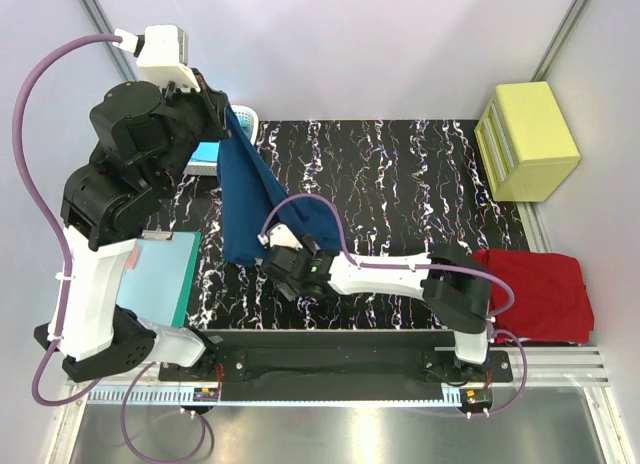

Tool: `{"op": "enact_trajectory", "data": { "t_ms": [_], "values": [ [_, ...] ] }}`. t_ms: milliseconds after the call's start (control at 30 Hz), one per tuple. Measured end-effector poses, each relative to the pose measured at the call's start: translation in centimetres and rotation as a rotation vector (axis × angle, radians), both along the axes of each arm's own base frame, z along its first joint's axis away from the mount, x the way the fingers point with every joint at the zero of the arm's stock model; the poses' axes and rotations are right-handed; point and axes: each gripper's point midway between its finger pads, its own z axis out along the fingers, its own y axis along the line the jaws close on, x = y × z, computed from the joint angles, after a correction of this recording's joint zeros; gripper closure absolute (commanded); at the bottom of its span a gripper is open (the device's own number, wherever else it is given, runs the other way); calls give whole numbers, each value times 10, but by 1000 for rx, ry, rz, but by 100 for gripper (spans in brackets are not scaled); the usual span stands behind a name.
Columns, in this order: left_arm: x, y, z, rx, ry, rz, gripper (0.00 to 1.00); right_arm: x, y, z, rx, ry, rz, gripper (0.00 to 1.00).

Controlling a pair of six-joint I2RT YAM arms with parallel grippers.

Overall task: Fold and stack the t-shirts
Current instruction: Flatten out the tshirt

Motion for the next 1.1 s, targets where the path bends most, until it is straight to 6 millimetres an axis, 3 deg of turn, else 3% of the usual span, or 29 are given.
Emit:
{"op": "enact_trajectory", "data": {
  "t_ms": [167, 500, 600, 633, 733, 800, 1000, 1100],
  "values": [
    [-1, 0, -4, 6, 8, -3, 100, 12, 14, 3, 14, -45, -24, 12],
    [-13, 9, -3, -1, -1, -3, 100, 21, 15, -6, -12, -77, -50, 39],
    [-15, 11, -3, -2, -2, -3, 100, 22, 13, -5, -18, -89, -66, 54],
    [-15, 11, -3, -1, -1, -3, 100, 23, 12, -5, -20, -92, -71, 72],
    [-14, 10, -4, 0, 1, -5, 100, 24, 9, -6, -24, -99, -86, 93],
    [-14, 10, -4, 1, 1, -6, 100, 24, 5, -8, -30, -100, -99, 100],
    [-13, 9, -5, 2, 4, -6, 100, 24, -11, -7, -71, -121, -133, 100],
    [-13, 9, -6, 7, 4, -5, 100, 27, -22, 9, -84, -154, -158, 100]
  ]
}}
